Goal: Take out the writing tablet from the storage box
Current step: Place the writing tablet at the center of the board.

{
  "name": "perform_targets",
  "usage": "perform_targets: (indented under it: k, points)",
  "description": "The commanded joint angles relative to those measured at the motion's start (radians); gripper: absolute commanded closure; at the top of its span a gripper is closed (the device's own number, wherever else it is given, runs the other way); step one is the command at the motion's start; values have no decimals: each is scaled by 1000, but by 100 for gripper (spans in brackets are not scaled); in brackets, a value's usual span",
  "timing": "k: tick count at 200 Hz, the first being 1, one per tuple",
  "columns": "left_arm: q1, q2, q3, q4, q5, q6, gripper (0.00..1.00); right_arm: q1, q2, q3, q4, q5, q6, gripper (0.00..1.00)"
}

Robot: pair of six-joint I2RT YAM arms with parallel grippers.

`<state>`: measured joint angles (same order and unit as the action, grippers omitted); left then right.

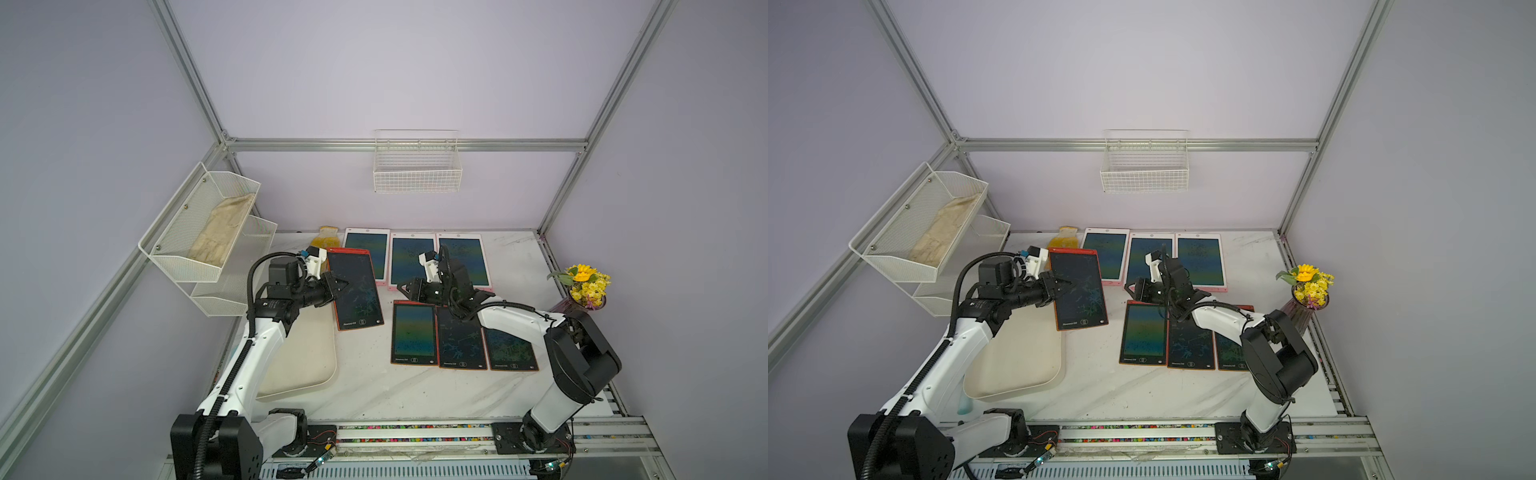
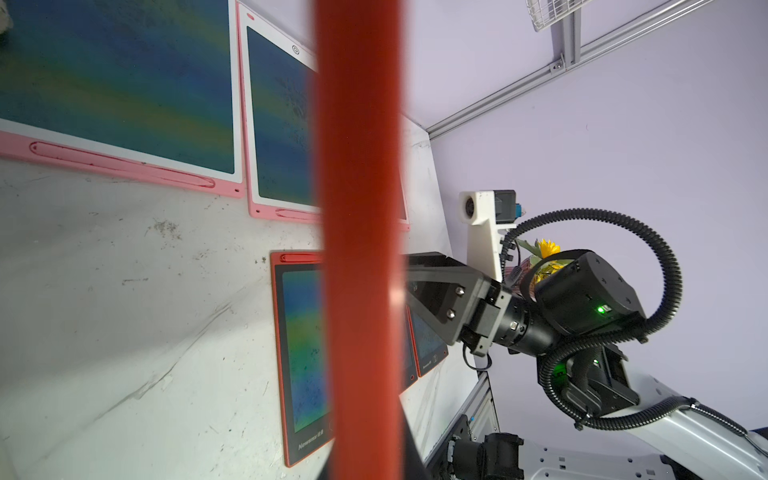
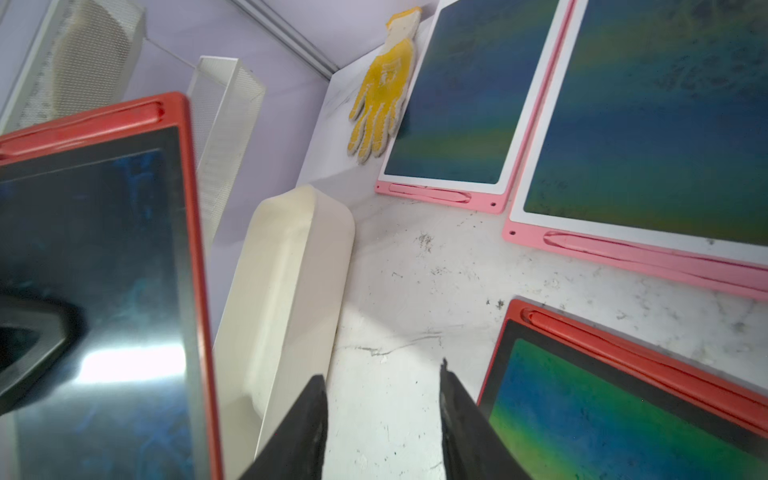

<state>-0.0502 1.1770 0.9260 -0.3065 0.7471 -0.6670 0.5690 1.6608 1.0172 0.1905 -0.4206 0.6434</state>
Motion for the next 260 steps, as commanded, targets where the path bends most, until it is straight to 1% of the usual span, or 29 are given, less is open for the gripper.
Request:
perform_targets:
  k: [1, 19, 42, 93, 123, 152, 156, 170, 216, 238, 260]
  points:
    - [-41, 23, -61, 196, 4, -68, 93, -17, -42, -27, 26, -122, -73, 53]
    - [-75, 65, -73, 239, -7, -75, 93, -31, -59, -45, 31, -144, -77, 52]
    - [-91, 110, -92, 302, 18, -85, 92, -53, -64, -74, 88, -212, -58, 51]
    - [-100, 167, -126, 438, 100, -121, 92, -58, -63, -98, 130, -243, -38, 50]
    - [-129, 201, -119, 473, 131, -118, 88, -58, -69, -109, 135, -242, -29, 50]
    - [-160, 227, -100, 474, 139, -112, 88, -58, -69, -111, 142, -244, -28, 50]
    - [-161, 262, -98, 477, 143, -114, 88, -58, -69, -112, 142, -244, -28, 50]
    - [-167, 282, -99, 500, 160, -126, 88, -58, -63, -114, 144, -243, -28, 50]
    - [-169, 278, -95, 509, 181, -130, 89, -58, -78, -123, 136, -225, -33, 51]
    - [-168, 263, -68, 414, 154, -69, 90, -62, -101, -138, 127, -210, -33, 51]
    - [-168, 268, -55, 417, 186, -75, 90, -64, -92, -143, 129, -216, -33, 51]
